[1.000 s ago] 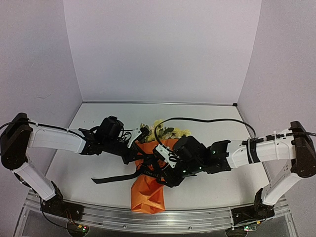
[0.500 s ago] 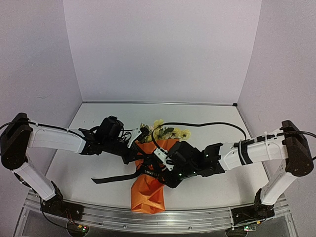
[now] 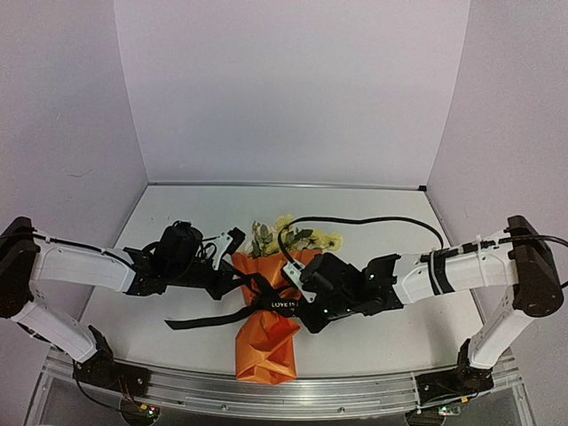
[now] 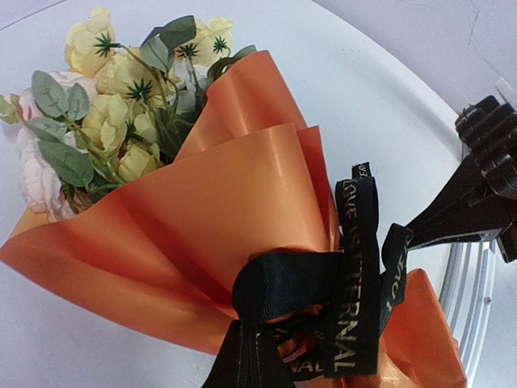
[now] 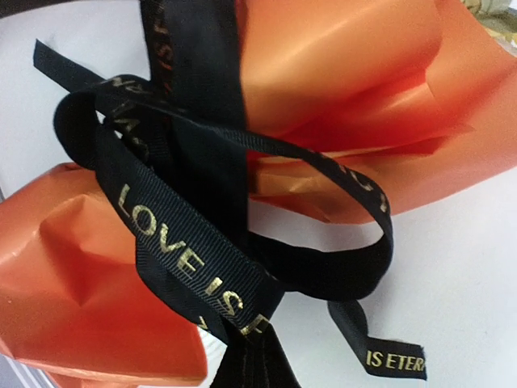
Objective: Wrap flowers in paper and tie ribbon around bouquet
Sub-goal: Tie the half-tied ribbon around the folded bouquet.
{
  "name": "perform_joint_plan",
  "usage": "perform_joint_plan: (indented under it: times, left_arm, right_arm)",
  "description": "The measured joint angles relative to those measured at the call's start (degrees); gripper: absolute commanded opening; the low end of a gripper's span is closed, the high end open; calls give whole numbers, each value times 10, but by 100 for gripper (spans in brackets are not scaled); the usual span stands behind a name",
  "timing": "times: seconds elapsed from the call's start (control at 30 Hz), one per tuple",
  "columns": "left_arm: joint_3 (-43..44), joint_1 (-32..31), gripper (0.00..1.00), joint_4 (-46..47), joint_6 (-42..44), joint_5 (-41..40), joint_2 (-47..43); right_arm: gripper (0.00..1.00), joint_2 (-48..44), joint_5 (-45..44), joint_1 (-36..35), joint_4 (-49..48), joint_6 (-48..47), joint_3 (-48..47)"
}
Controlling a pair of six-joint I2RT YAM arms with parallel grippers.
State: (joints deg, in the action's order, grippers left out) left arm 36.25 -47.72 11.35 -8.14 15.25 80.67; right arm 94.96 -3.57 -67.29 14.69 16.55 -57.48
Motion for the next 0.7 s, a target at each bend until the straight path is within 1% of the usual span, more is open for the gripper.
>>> perform_joint_plan:
  times: [0.37, 0.7]
  left_arm:
    - [-71, 0, 0, 37, -80, -73, -49]
    - [-121, 0, 0, 40, -143, -152, -118]
  right_arm:
    - [0, 0, -87, 0, 88, -7, -30]
    - [0, 0, -109, 0, 140, -29, -40]
